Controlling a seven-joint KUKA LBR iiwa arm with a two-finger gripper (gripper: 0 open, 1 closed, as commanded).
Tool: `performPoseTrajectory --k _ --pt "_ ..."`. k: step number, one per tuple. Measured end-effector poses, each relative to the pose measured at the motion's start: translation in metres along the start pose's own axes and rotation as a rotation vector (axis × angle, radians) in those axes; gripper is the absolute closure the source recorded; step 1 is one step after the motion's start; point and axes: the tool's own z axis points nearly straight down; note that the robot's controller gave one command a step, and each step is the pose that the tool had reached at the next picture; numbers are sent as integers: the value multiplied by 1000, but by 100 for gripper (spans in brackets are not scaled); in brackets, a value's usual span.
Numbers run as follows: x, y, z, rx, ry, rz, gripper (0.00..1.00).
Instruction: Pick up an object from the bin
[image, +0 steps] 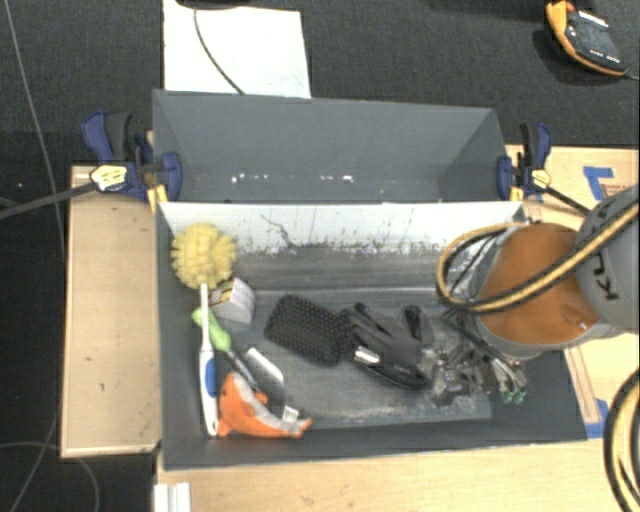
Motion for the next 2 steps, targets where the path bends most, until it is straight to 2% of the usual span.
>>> performPoseTrajectory --k 2 --pt "-1 0 -40 1 -5 -1 100"
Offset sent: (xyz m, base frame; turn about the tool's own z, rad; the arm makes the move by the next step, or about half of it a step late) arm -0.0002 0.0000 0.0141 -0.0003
